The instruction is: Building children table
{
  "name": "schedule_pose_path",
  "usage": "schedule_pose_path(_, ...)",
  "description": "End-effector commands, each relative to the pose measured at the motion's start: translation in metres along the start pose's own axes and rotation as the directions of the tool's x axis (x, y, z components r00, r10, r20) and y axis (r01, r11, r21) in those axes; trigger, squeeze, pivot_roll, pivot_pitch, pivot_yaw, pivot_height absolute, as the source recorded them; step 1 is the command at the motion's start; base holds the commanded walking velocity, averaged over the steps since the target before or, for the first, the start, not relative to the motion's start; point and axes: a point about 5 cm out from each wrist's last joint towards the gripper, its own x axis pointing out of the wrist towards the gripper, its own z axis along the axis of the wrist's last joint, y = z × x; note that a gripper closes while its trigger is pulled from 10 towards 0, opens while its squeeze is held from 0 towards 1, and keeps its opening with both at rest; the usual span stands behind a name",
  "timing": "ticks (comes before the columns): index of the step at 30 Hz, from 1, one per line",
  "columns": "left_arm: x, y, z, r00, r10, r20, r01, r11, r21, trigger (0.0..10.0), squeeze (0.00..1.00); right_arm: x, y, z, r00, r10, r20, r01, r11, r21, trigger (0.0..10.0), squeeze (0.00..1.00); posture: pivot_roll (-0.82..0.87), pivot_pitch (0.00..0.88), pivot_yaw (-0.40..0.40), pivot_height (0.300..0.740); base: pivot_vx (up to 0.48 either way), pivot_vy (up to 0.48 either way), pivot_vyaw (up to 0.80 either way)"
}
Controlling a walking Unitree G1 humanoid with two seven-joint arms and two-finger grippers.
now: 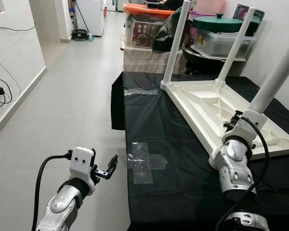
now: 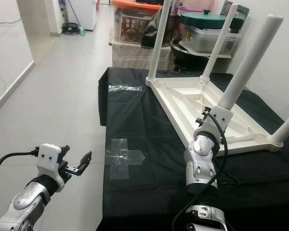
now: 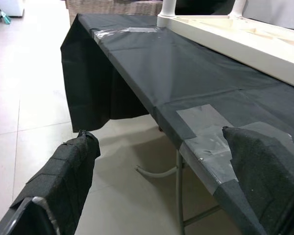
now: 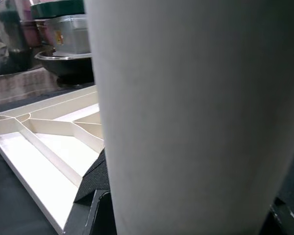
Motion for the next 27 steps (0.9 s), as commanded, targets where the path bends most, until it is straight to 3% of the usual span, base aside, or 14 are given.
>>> schedule_pose_path(1, 0.001, -0.001, -0.003, 1.000, -0.006, -0.010, 0.006, 1.000, 0.017, 10.0, 0.00, -0.011, -0.009, -0.052, 0.972, -0.014, -0.234, 0.006, 0.999, -0.033, 10.0, 0.00, 0.09, 0.000, -0.055, 0.740, 0.000, 0.000, 0.00)
schedule_pose_path(27, 0.003, -0.002, -0.003, 1.000, -0.010, -0.008, 0.010, 1.000, 0.017, 10.0, 0.00, -0.008, 0.000, -0.036, 0.976, 0.056, -0.210, -0.063, 0.998, -0.025, 10.0, 0.00, 0.08, 0.000, -0.056, 0.740, 0.000, 0.000, 0.00)
